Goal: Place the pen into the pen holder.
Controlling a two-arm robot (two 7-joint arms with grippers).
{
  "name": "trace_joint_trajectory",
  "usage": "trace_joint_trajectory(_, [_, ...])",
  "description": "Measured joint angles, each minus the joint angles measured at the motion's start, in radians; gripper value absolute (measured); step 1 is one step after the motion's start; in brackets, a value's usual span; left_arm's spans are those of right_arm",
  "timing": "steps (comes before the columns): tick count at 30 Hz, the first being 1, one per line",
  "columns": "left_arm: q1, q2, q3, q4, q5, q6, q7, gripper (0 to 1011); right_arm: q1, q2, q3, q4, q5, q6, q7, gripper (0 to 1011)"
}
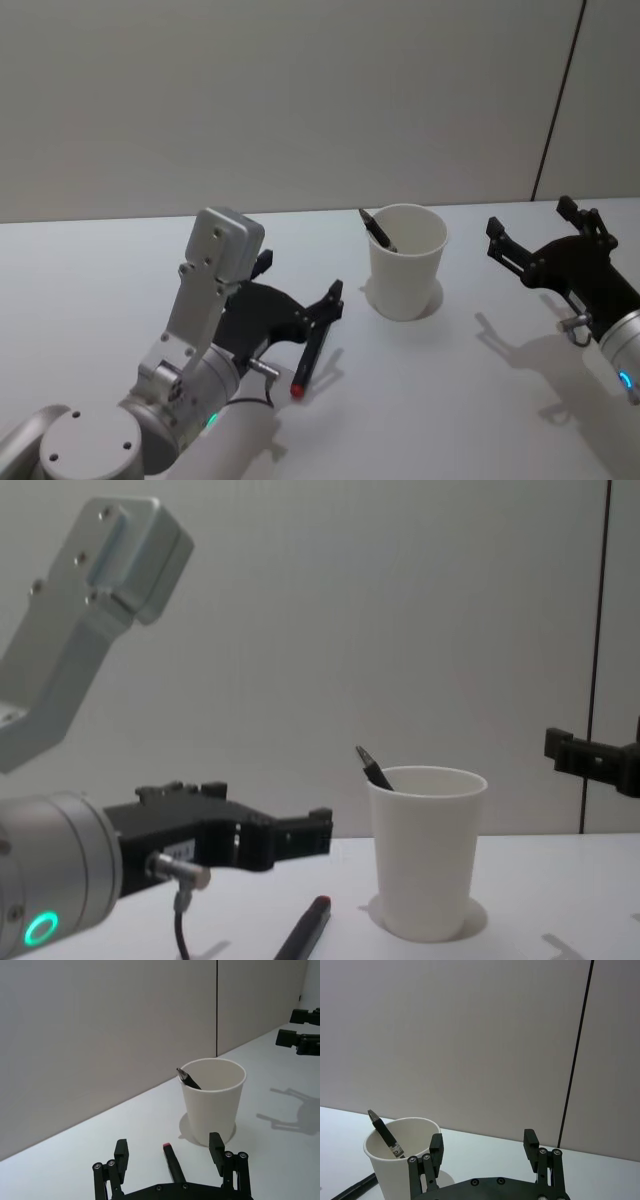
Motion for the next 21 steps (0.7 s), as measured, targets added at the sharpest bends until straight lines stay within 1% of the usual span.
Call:
trace_joint_trajectory(1, [0.000, 0.000, 0.000, 0.000, 0.000, 0.000, 0.000, 1001, 0.000, 0.000, 0.000, 0.000, 0.000, 0.000, 0.000, 1001])
trace_joint_trajectory(6, [0.016, -0.001, 0.004, -0.014, -0.022, 0.041, 0.004, 1001, 0.000, 0.000, 0.000, 0.000, 0.000, 0.000, 0.000, 1001])
trace_joint_trajectory(9, [0.021, -0.003, 0.006, -0.015, -0.029, 0.056, 0.005, 1001, 0.000, 0.000, 0.000, 0.000, 0.000, 0.000, 0.000, 1001])
trace_joint_trajectory(16, [0.032, -0.015, 0.014, -0.015, -0.047, 0.096, 0.006, 1001, 0.000, 0.000, 0.000, 0.000, 0.000, 0.000, 0.000, 1001])
trace_joint_trajectory(21, [0.034, -0.025, 0.017, -0.009, -0.052, 0.116, 0.005, 1001, 0.000, 0.000, 0.000, 0.000, 0.000, 0.000, 0.000, 1002])
